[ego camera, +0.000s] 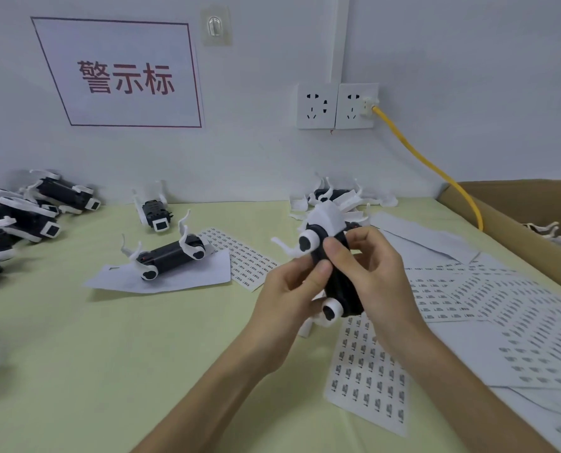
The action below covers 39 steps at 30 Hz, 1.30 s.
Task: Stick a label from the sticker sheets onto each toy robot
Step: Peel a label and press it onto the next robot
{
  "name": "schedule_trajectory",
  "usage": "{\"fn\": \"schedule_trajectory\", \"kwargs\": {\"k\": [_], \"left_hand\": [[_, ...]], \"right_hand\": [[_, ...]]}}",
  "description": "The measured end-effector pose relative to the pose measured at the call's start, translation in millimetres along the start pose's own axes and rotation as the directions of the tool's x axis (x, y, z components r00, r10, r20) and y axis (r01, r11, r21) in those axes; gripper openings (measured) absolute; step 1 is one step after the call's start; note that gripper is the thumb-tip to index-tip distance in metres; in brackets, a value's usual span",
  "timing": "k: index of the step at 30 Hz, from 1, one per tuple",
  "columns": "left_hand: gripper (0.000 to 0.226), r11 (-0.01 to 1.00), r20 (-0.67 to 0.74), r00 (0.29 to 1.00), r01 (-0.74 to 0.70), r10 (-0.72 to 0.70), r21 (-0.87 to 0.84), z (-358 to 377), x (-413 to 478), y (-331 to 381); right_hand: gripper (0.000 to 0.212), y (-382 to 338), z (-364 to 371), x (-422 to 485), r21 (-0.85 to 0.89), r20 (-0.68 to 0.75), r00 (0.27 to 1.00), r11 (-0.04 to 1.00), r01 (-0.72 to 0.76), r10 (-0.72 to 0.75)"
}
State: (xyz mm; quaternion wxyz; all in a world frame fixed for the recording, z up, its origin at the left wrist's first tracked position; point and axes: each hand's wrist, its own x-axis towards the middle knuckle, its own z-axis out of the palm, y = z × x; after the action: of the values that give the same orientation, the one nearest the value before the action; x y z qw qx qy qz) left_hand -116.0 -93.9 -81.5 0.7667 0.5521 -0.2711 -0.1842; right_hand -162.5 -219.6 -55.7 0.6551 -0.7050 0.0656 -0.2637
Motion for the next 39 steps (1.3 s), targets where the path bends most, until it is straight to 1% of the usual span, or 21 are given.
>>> {"fn": "schedule_trajectory", "kwargs": {"k": [3,5,8,10,12,14,15,17,18,21,23,26,27,28,29,31,32,33,34,36,39], "left_hand": [[0.041,0.999,0.031,0.999,0.03,-0.028,-0.045,-1,-1,1],[0.041,0.995,0.055,0.997,0.06,-0.055,-0.086,-3,-2,4],[0.046,0.991,0.084,0.993,0.085,-0.077,-0.104,-5,-2,6],[0.049,0.988,0.097,0.992,0.095,-0.083,-0.12,-6,-2,7],[0.05,0.985,0.094,0.992,0.097,-0.084,-0.143,-7,-1,7],[0.049,0.981,0.062,0.994,0.096,-0.087,-0.17,-10,-1,7],[0.049,0.977,0.038,0.995,0.093,-0.087,-0.192,-11,0,8],[0.05,0.969,-0.034,0.996,0.076,-0.086,-0.236,-14,2,8],[0.051,0.963,-0.08,0.993,0.068,-0.092,-0.259,-15,3,8],[0.044,0.93,-0.185,0.977,0.035,-0.11,-0.366,-21,5,8],[0.031,0.897,-0.217,0.97,0.002,-0.109,-0.443,-24,7,12],[0.021,0.855,-0.28,0.954,-0.056,-0.106,-0.515,-29,9,17],[0.018,0.839,-0.307,0.944,-0.07,-0.118,-0.539,-32,10,18],[0.015,0.824,-0.329,0.935,-0.078,-0.136,-0.561,-34,11,20],[0.014,0.816,-0.343,0.927,-0.078,-0.152,-0.572,-36,11,21],[0.021,0.821,-0.363,0.916,-0.07,-0.172,-0.566,-38,11,22],[0.028,0.827,-0.38,0.908,-0.07,-0.179,-0.558,-40,11,23],[0.035,0.838,-0.4,0.898,-0.069,-0.184,-0.541,-41,11,24],[0.042,0.854,-0.416,0.891,-0.065,-0.183,-0.516,-42,11,24],[0.05,0.883,-0.424,0.886,-0.037,-0.188,-0.468,-43,10,24],[0.045,0.904,-0.405,0.884,0.044,-0.233,-0.424,-44,10,24]], "right_hand": [[0.043,-2,-1,0,0.075,0.049,0.998,0.996,-0.052,0.049],[0.043,-4,-4,1,0.187,0.126,0.985,0.972,-0.142,0.119],[0.035,-6,-9,2,0.316,0.251,0.945,0.905,-0.285,0.209],[0.034,-6,-11,2,0.362,0.291,0.933,0.878,-0.313,0.212],[0.027,-6,-9,2,0.373,0.292,0.938,0.881,-0.291,0.185],[0.016,-3,-4,0,0.245,0.205,0.974,0.958,-0.146,0.096],[0.02,0,-2,0,0.108,0.135,0.991,0.994,-0.024,0.01],[0.032,3,3,-1,-0.113,0.095,0.983,0.979,0.17,-0.16],[0.035,4,5,-1,-0.133,0.109,0.976,0.97,0.202,-0.188],[0.034,6,4,0,-0.123,0.145,0.977,0.977,0.174,-0.156],[0.027,8,-2,5,-0.165,0.117,0.983,0.973,0.159,-0.14],[0.02,15,-11,10,-0.276,0.072,0.994,0.955,0.104,-0.087],[0.022,18,-12,11,-0.347,0.081,0.995,0.934,0.082,-0.057],[0.03,21,-11,12,-0.449,0.11,0.994,0.891,0.069,-0.022],[0.045,25,-9,12,-0.57,0.159,0.987,0.818,0.076,0.02],[0.075,34,-4,10,-0.777,0.254,0.96,0.616,0.128,0.121],[0.085,38,-1,9,-0.827,0.283,0.946,0.54,0.158,0.158],[0.091,43,1,8,-0.848,0.304,0.935,0.5,0.179,0.181],[0.093,47,1,7,-0.854,0.321,0.926,0.483,0.192,0.2],[0.086,54,1,7,-0.863,0.345,0.913,0.456,0.217,0.219],[0.056,52,-2,9,-0.843,0.328,0.93,0.495,0.21,0.164]]}}
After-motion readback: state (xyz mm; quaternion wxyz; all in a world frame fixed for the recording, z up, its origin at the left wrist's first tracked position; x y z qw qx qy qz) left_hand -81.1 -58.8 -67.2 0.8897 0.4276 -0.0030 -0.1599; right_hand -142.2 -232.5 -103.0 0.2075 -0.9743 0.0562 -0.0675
